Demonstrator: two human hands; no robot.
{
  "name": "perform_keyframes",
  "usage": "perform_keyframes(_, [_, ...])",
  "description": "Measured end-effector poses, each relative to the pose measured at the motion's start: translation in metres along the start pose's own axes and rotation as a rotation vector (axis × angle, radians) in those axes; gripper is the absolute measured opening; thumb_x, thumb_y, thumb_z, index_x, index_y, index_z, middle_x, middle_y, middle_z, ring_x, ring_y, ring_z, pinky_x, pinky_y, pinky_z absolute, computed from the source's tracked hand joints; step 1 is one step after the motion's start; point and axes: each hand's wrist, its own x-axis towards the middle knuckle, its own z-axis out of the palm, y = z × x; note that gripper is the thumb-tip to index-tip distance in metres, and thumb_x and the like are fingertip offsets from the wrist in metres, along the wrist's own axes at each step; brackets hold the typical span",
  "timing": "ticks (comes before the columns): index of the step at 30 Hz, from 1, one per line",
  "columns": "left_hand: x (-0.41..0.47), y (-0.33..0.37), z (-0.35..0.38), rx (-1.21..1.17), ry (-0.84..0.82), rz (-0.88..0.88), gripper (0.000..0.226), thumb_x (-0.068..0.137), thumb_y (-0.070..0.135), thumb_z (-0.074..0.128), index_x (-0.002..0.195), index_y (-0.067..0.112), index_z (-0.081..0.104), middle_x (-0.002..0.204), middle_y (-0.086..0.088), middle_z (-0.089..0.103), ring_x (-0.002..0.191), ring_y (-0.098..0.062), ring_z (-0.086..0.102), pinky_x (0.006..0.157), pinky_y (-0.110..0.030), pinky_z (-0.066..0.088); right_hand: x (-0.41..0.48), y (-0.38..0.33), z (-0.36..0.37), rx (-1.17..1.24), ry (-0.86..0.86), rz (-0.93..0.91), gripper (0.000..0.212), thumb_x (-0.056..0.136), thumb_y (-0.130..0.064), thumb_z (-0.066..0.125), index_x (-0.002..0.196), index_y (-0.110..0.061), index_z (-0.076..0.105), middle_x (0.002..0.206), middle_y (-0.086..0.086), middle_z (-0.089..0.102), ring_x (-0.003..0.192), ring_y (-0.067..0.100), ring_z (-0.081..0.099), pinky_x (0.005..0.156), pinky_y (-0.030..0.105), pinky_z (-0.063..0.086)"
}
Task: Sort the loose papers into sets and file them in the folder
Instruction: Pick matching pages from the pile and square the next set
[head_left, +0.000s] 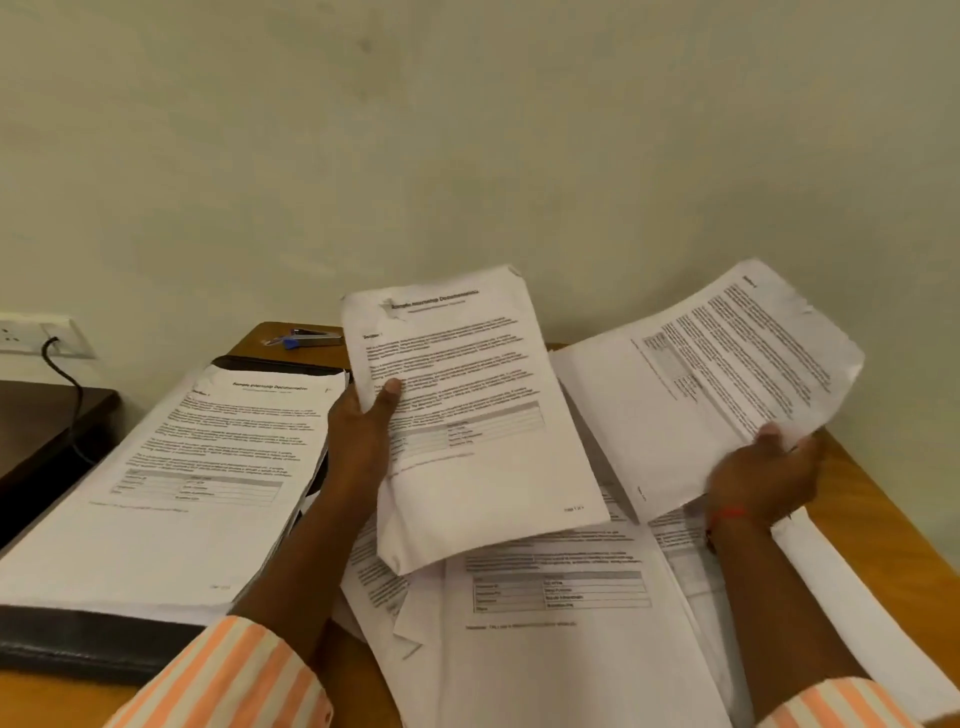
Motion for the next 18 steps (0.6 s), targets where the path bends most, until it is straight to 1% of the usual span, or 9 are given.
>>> perform_keyframes(2, [0.002, 0.000, -0.003, -0.068, 0.017, -0.026, 0.031, 0.097, 0.029, 0.066, 0.126, 0.017, 0.066, 0.113, 0.001, 0.076, 0.103, -0.018, 0.073, 0.089, -0.037, 0.058, -0.002, -0.005, -0.001, -0.025, 0.000, -0.023, 0.034, 0.104, -0.021, 0.052, 0.136, -0.009, 0.052, 0.132, 0.010, 0.061, 0.108, 0.012, 0.059, 0.082, 0.025, 0.053])
perform_keyframes(4, [0.001, 0.001, -0.002, -0.084, -0.008, -0.041, 0.032, 0.098, 0.027, 0.065, 0.127, 0.015, 0.065, 0.115, -0.001, 0.075, 0.104, -0.019, 0.073, 0.088, -0.036, 0.058, -0.005, -0.009, 0.000, -0.010, -0.056, -0.041, 0.031, 0.103, -0.018, 0.052, 0.132, -0.007, 0.054, 0.129, 0.011, 0.062, 0.106, 0.011, 0.057, 0.077, 0.017, 0.049])
perform_keyframes(6, [-0.002, 0.002, 0.003, -0.046, -0.048, -0.033, 0.023, 0.098, 0.026, 0.065, 0.119, 0.020, 0.067, 0.107, 0.004, 0.077, 0.096, -0.013, 0.074, 0.079, -0.028, 0.061, -0.010, -0.010, 0.003, 0.056, -0.224, -0.026, 0.022, 0.102, -0.016, 0.055, 0.124, -0.013, 0.059, 0.123, 0.008, 0.065, 0.107, 0.016, 0.062, 0.083, 0.025, 0.054])
perform_keyframes(8, [-0.006, 0.001, 0.009, 0.021, -0.085, -0.012, 0.012, 0.098, 0.024, 0.065, 0.110, 0.023, 0.067, 0.096, 0.009, 0.077, 0.086, -0.006, 0.074, 0.068, -0.019, 0.059, -0.019, -0.011, 0.008, 0.049, -0.477, -0.006, 0.015, 0.101, -0.017, 0.058, 0.116, -0.018, 0.062, 0.116, 0.003, 0.068, 0.108, 0.020, 0.066, 0.087, 0.033, 0.055])
perform_keyframes(9, [-0.009, -0.001, 0.012, 0.065, -0.108, -0.006, 0.015, 0.097, 0.027, 0.066, 0.112, 0.022, 0.067, 0.098, 0.008, 0.077, 0.088, -0.008, 0.075, 0.069, -0.021, 0.059, -0.026, -0.013, 0.011, 0.032, -0.607, -0.005, 0.014, 0.101, -0.018, 0.059, 0.114, -0.018, 0.063, 0.113, 0.000, 0.070, 0.107, 0.019, 0.067, 0.088, 0.033, 0.055])
perform_keyframes(11, [-0.013, -0.006, 0.016, 0.179, -0.153, 0.011, 0.028, 0.095, 0.037, 0.067, 0.119, 0.023, 0.066, 0.108, 0.006, 0.076, 0.095, -0.013, 0.074, 0.079, -0.031, 0.061, -0.043, -0.020, 0.015, 0.025, -0.816, -0.026, 0.014, 0.100, -0.019, 0.061, 0.112, -0.018, 0.066, 0.108, -0.004, 0.074, 0.102, 0.014, 0.069, 0.085, 0.031, 0.055])
perform_keyframes(13, [-0.016, -0.011, 0.019, 0.276, -0.179, 0.028, 0.032, 0.095, 0.043, 0.065, 0.123, 0.027, 0.065, 0.113, 0.010, 0.074, 0.099, -0.011, 0.072, 0.082, -0.030, 0.059, -0.059, -0.026, 0.017, 0.047, -0.924, -0.027, 0.013, 0.100, -0.017, 0.061, 0.110, -0.014, 0.067, 0.102, -0.005, 0.075, 0.096, 0.012, 0.071, 0.078, 0.027, 0.056])
perform_keyframes(15, [-0.020, -0.011, 0.023, 0.297, -0.188, 0.008, 0.031, 0.096, 0.042, 0.064, 0.123, 0.027, 0.064, 0.112, 0.013, 0.073, 0.098, -0.008, 0.071, 0.077, -0.022, 0.056, -0.071, -0.029, 0.018, 0.094, -0.977, 0.017, 0.015, 0.099, -0.013, 0.061, 0.112, -0.012, 0.067, 0.101, -0.004, 0.076, 0.093, 0.012, 0.072, 0.072, 0.023, 0.057])
perform_keyframes(18, [-0.020, -0.011, 0.025, 0.305, -0.209, -0.045, 0.032, 0.096, 0.043, 0.063, 0.125, 0.027, 0.064, 0.112, 0.013, 0.073, 0.096, -0.008, 0.072, 0.077, -0.022, 0.057, -0.076, -0.031, 0.017, 0.123, -1.047, 0.080, 0.017, 0.099, -0.017, 0.062, 0.115, -0.017, 0.069, 0.105, 0.000, 0.076, 0.097, 0.017, 0.073, 0.079, 0.032, 0.061])
